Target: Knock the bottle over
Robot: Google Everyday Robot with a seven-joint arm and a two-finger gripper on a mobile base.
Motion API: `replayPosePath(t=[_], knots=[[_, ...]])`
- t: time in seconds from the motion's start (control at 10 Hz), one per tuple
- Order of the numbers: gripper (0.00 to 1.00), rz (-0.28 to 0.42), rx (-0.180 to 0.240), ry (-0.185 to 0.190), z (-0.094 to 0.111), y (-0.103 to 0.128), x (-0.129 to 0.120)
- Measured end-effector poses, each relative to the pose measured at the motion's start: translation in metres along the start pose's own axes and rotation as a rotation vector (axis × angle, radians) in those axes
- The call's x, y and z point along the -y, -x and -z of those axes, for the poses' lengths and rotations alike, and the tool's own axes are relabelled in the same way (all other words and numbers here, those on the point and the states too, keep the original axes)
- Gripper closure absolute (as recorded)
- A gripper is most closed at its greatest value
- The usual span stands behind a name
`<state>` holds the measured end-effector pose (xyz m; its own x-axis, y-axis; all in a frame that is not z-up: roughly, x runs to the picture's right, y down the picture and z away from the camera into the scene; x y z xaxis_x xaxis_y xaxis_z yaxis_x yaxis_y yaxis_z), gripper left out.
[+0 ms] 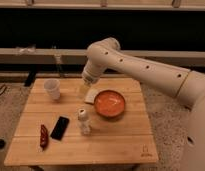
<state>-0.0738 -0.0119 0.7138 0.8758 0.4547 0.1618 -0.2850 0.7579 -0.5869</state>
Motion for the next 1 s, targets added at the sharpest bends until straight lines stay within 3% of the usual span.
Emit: replayPosePath(t=[0.2, 0.5, 0.7, 0.8, 1.0], knots=[[0.2, 0.035, -0.008, 0.037, 0.004, -0.023, -0.016], [0.2, 0.104, -0.033, 0.043, 0.008, -0.04, -0.045], [0.2, 0.163, -0.065, 0.004, 0.005, -0.044, -0.059], [0.2, 0.189, -0.088, -0.036, 0.001, -0.047, -0.062], [0.2, 0.209, -0.121, -0.077, -0.009, -0.046, -0.07]])
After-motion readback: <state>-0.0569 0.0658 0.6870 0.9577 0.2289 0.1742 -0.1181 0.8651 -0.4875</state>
